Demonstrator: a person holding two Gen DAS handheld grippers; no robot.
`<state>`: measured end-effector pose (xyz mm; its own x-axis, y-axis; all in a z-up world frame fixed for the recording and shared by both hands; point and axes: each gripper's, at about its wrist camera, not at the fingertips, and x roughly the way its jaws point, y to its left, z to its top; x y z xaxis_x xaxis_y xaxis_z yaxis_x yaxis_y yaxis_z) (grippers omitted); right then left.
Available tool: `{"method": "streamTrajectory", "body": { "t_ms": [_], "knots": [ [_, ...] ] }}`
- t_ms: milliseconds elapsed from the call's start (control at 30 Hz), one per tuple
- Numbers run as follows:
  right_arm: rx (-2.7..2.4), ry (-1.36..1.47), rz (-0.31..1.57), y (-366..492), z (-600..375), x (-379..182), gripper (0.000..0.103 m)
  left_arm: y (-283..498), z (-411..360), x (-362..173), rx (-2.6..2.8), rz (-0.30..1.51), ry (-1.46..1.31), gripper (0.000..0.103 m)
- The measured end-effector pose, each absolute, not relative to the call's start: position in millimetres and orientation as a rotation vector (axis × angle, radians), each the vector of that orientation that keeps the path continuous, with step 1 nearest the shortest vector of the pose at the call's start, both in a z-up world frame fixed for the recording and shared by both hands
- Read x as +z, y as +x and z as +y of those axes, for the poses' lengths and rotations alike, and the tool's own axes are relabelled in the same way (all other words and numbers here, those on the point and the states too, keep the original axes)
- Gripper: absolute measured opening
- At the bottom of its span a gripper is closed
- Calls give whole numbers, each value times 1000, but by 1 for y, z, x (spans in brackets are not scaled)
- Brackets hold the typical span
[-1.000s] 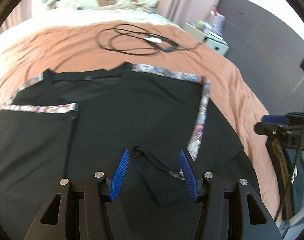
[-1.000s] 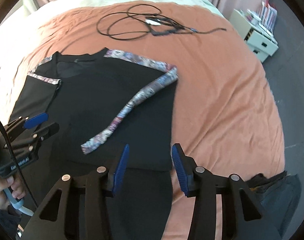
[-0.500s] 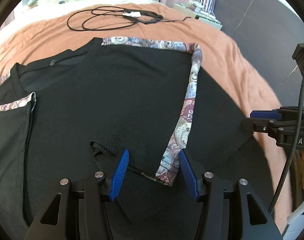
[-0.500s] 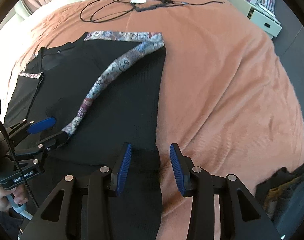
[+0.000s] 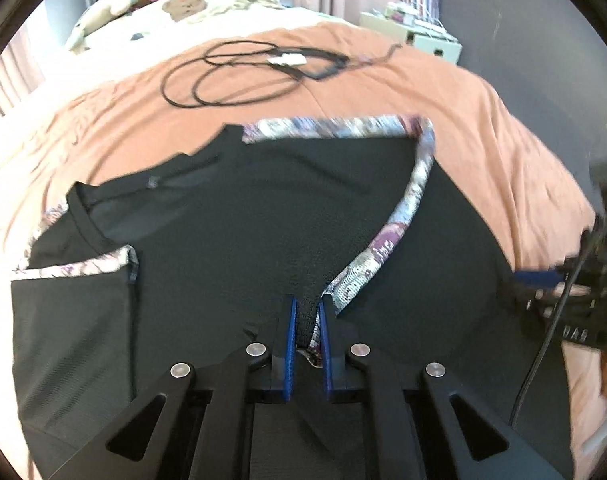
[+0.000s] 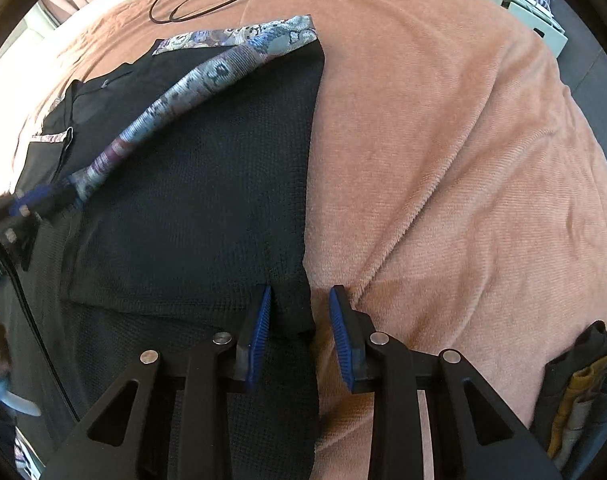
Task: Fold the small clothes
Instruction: 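Pinch the patterned trim of the folded sleeve with the left gripper and straighten it, then open the left gripper and lift both grippers off the shirt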
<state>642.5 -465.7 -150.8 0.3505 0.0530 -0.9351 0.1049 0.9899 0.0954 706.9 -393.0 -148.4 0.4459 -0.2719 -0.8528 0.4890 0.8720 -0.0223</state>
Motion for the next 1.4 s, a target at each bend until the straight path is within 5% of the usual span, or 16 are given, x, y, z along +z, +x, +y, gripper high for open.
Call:
{"method": "streamTrajectory", "body": {
  "t_ms": [433,700,1400],
  "knots": [
    [-3,129,1171,632,-460,-152,27,761,-369,-151,-404,1049,167,11],
    [4,115,1159,625,-460,-152,27,784,-341,-152,-266,996,88,31],
    [-96,196,1194,595,-470,-119,28,714,-343,-178,-382,1148,11,40]
  ]
}}
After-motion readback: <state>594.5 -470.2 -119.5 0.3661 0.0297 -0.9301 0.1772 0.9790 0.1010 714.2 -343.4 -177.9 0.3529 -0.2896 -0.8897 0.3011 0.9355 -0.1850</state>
